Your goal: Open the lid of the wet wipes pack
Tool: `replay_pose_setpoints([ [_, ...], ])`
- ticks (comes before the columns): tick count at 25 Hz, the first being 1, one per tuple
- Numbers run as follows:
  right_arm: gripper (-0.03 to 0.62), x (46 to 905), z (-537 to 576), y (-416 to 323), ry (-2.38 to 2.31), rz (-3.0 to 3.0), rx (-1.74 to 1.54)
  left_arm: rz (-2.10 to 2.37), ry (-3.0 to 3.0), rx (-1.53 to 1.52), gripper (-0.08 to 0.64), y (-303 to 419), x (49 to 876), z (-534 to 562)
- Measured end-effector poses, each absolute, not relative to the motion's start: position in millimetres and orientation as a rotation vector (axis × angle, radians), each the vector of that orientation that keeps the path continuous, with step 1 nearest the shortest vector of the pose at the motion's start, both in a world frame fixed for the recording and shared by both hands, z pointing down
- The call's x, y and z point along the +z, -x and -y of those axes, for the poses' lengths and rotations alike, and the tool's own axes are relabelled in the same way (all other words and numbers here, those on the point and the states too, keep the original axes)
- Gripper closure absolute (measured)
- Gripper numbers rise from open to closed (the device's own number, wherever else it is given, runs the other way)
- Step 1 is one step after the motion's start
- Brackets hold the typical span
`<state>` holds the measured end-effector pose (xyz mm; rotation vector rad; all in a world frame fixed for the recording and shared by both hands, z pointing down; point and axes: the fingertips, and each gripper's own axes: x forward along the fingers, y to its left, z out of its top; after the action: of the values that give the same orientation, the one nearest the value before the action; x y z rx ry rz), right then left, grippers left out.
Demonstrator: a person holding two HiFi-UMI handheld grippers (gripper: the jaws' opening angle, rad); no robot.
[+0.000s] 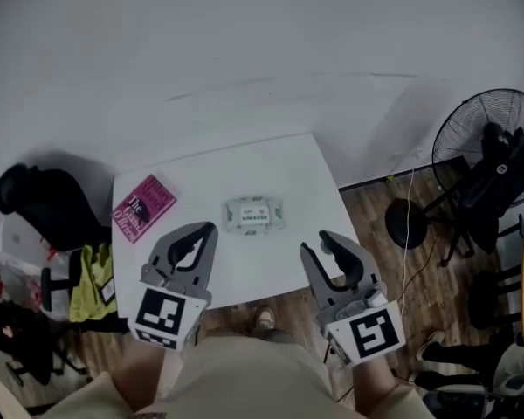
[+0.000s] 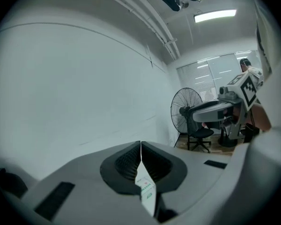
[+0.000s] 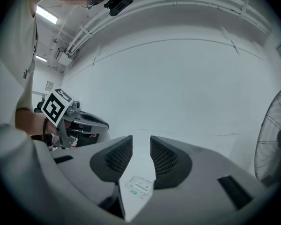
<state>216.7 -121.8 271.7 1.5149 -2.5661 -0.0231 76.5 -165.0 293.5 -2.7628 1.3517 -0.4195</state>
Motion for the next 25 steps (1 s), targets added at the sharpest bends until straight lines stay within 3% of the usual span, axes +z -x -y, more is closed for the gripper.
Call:
replay_pose_setpoints([
  [25,0.456,304,203,-193,-1.359,2.561,-0.009,-1.466,2.739,-0.417,0.535,-48,293,214],
])
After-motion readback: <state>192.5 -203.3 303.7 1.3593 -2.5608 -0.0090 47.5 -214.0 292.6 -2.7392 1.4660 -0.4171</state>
